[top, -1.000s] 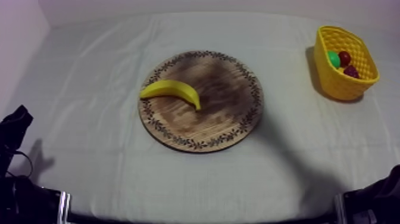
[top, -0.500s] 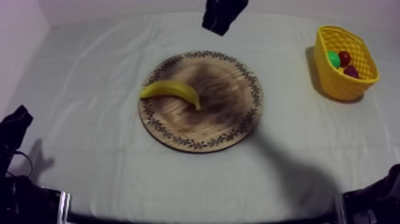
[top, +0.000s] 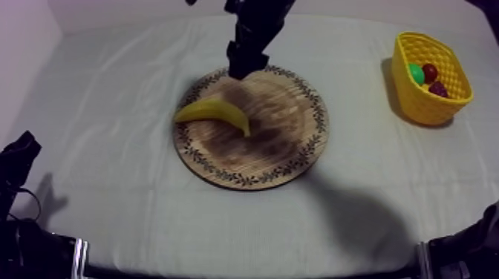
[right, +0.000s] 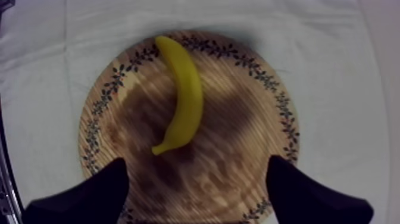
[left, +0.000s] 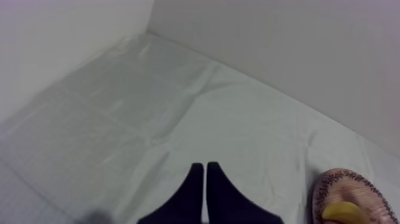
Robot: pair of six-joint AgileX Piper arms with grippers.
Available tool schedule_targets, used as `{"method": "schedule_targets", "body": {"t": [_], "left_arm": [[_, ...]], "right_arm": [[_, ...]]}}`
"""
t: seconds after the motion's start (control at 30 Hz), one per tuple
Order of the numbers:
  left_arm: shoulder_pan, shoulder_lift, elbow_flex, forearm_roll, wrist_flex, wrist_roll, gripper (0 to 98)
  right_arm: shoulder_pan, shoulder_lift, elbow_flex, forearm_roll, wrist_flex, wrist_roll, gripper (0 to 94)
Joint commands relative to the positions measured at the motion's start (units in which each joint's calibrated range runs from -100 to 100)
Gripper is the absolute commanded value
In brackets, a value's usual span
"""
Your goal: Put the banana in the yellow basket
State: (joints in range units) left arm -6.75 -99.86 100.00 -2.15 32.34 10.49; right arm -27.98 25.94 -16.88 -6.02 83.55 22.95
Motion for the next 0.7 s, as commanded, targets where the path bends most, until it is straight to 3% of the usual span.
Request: {"method": "schedule_targets", "body": {"t": [0.0, 0.33, 0.67], "left_arm": [[0.0, 0.0, 0.0, 0.03, 0.0, 0.0, 0.1], [0.0, 0.0, 0.0, 0.03, 0.0, 0.0, 0.1], [0.0, 0.0, 0.0, 0.03, 0.0, 0.0, 0.1]], "right_arm": [[-0.3, 2.4, -0.6, -0.2, 0.2, -0.1, 75.2], [-1.7, 14.0, -9.4, -0.1, 1.5, -1.7, 75.6], [-2.4, 27.6, -27.5, 0.6, 7.1, -4.0, 75.4]]}}
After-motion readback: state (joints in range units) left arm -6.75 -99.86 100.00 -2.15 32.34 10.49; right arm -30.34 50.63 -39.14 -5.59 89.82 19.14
